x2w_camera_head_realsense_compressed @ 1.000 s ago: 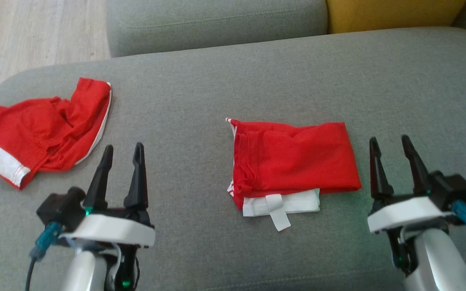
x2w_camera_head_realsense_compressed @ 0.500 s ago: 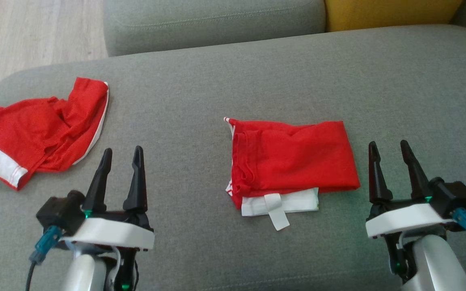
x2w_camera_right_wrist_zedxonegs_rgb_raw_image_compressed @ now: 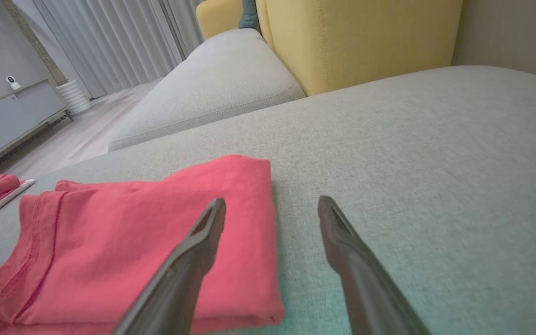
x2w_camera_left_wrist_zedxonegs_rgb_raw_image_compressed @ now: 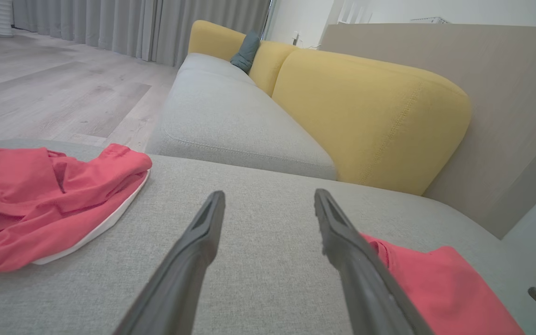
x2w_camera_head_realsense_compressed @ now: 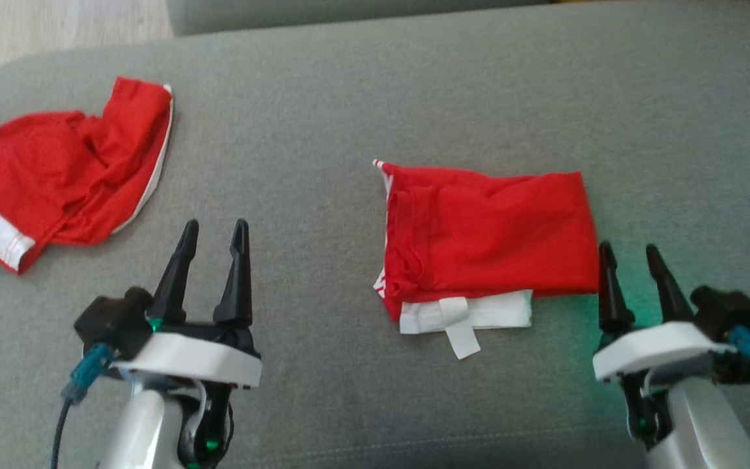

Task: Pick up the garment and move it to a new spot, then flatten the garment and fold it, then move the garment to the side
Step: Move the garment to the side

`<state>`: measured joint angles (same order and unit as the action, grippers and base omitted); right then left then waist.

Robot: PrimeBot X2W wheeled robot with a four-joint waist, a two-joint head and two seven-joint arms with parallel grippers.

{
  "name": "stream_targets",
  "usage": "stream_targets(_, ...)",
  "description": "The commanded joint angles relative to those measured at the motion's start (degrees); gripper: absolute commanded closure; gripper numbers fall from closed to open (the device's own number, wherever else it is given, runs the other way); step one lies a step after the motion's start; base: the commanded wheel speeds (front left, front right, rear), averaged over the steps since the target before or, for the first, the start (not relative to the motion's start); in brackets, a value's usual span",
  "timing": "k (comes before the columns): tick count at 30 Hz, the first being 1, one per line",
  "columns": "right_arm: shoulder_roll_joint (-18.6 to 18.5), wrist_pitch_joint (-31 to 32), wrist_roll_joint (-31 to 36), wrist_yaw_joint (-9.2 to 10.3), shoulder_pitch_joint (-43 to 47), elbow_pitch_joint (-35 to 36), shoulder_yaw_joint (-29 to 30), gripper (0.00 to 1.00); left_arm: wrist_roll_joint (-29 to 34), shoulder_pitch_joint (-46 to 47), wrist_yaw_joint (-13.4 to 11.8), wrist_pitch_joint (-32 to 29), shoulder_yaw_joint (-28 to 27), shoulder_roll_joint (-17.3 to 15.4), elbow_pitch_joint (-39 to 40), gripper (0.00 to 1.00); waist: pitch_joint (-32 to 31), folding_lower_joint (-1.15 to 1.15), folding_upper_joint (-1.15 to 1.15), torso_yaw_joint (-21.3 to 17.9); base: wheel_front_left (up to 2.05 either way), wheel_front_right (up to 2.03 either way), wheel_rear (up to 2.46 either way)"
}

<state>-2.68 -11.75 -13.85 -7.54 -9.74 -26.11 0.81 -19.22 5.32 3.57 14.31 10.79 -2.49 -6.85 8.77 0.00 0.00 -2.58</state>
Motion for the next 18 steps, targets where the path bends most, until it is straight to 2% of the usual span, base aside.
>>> stream_targets(1, -0.21, -0.93, -0.35, 0.05, -3.80, 0.58, -0.96, 0.00, 0.65, 2.75, 0.51, 0.69, -1.32, -0.39, 1.56, 0.00, 1.51, 0.00, 0.00, 0.93, 0.00, 0.00, 0.00)
stream_targets(13, -0.21, 0.79, -0.68, 0.05, -10.86, -12.07, -0.66, 0.00, 0.74, 4.34, 1.44, 0.69, -1.57, -0.39, 0.42, 0.00, 3.94, 0.00, 0.00, 2.49, 0.00, 0.00, 0.00)
stream_targets(18, -0.20, 1.80, -1.75, 0.05, -13.22, -16.30, -2.93, 0.00, 0.73, 4.73, 1.50, 0.69, -1.58, -0.39, 0.35, 0.00, 4.81, 0.00, 0.00, 2.41, 0.00, 0.00, 0.00)
